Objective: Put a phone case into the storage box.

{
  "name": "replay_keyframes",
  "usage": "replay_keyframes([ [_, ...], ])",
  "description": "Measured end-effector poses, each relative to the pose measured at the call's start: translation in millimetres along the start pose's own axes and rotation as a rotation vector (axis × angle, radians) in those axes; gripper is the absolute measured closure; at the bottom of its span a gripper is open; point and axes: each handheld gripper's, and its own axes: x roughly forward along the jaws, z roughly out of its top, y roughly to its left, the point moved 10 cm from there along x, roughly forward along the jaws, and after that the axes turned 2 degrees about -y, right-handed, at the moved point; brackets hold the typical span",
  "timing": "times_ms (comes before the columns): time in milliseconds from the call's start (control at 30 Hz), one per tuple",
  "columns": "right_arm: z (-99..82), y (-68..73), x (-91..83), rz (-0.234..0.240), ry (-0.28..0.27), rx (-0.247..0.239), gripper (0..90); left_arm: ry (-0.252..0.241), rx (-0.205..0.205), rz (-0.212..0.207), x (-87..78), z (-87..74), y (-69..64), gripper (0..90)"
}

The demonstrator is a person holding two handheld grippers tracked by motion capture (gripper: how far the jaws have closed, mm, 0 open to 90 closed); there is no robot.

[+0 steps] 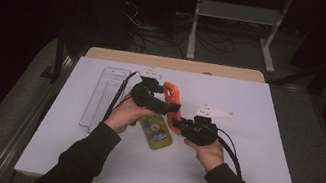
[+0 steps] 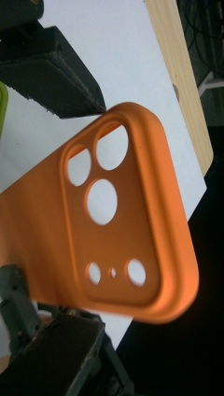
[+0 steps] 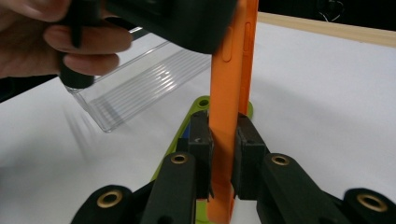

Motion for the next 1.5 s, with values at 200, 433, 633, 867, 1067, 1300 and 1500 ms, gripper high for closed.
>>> replay_keyframes([
  [200, 0.4, 5.5, 1.5, 0.018, -0.001, -0.013, 78.8, -0.024, -0.004, -0.001, 2.8, 3.4, -0.3, 0.0],
  [433, -0.9, 5.7, 3.0, 0.019, 0.003, -0.013, 78.8, -0.062, 0.002, 0.015, 1.0, 8.3, 0.4, 4.9],
  [633, -2.2, 5.7, 3.6, 0.014, 0.011, -0.016, 78.9, -0.075, -0.011, 0.019, 0.6, 8.8, -0.9, 9.8],
  [867, -5.2, 5.0, 5.4, 0.008, 0.026, -0.030, 78.8, -0.072, 0.022, 0.028, -0.4, 7.8, -1.9, 12.9],
  [1067, -7.6, 5.5, 7.3, 0.018, 0.037, -0.027, 78.1, -0.074, 0.023, 0.025, 1.1, 7.4, -3.3, 14.2],
  [1300, -7.7, 2.5, 6.5, 0.017, 0.043, -0.018, 52.1, -0.071, 0.040, 0.041, 0.3, 8.4, 0.3, 14.9],
  [1500, -13.8, -7.3, 0.3, -0.013, 0.076, -0.033, 29.8, -0.074, 0.027, 0.068, -4.8, 14.8, 6.7, 14.9],
])
